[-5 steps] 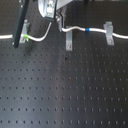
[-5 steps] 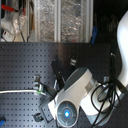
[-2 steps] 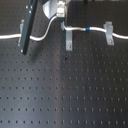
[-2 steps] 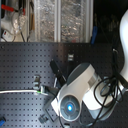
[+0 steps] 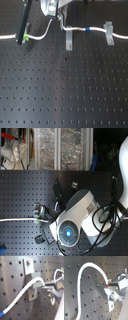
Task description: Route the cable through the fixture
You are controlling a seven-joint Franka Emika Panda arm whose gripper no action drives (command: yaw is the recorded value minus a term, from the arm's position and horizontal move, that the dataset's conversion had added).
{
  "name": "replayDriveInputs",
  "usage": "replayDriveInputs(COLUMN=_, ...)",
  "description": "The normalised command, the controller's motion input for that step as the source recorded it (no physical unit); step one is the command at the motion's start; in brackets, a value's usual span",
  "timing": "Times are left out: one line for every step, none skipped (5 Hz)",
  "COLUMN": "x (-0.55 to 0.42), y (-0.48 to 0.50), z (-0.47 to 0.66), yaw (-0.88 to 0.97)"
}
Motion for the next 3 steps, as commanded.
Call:
replayDriveInputs(x=-0.160, y=0.151, z=0.37, yaw=-0.35)
replayDriveInputs(x=-0.197, y=0.071, z=0.29, yaw=-0.58)
replayDriveInputs(x=0.001, y=0.000, z=0.06, yaw=-0.47)
